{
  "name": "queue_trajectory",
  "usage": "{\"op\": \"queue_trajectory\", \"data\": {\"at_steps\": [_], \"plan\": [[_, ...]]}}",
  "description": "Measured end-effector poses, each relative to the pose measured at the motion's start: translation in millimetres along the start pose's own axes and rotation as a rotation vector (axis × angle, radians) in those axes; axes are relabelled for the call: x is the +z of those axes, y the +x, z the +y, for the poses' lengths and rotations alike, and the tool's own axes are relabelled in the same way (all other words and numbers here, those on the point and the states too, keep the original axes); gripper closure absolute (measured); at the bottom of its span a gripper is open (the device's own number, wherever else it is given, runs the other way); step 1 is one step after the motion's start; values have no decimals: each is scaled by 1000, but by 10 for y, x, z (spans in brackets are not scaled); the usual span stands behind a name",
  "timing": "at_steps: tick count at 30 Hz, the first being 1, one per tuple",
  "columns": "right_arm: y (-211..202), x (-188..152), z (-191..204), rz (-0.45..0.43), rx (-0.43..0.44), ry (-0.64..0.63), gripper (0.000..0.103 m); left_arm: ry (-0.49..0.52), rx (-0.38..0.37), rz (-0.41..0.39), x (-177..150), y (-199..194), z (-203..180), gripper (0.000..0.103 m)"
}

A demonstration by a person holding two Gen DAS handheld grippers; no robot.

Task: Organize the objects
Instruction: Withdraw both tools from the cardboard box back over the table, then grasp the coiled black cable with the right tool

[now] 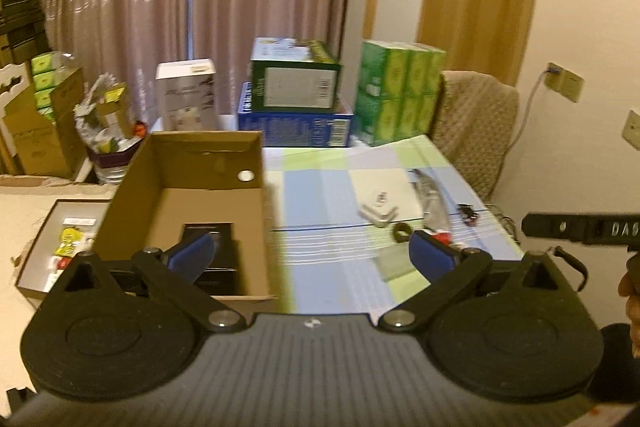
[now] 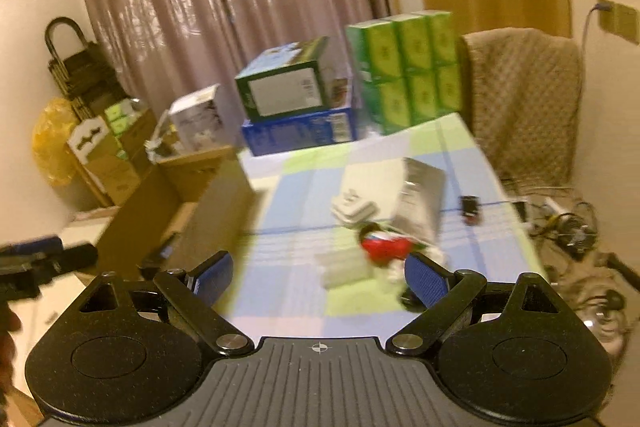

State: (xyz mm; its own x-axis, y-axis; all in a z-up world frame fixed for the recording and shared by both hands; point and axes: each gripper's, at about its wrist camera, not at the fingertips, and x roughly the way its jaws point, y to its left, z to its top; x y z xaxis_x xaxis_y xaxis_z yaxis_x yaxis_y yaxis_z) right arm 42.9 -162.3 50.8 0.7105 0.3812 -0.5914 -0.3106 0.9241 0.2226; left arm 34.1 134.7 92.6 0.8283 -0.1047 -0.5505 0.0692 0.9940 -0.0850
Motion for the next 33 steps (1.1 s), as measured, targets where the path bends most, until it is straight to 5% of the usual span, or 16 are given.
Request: {"op": "queue_trajectory", "data": {"at_steps": [12,33], "plan": [[-96,-247,-477,50,-43,-45,13,38,-92,38,-143,171,-496,1],[826,-363,-1017,218,26,-312,13,146,-134,188,-372,1180,-874,1]]}}
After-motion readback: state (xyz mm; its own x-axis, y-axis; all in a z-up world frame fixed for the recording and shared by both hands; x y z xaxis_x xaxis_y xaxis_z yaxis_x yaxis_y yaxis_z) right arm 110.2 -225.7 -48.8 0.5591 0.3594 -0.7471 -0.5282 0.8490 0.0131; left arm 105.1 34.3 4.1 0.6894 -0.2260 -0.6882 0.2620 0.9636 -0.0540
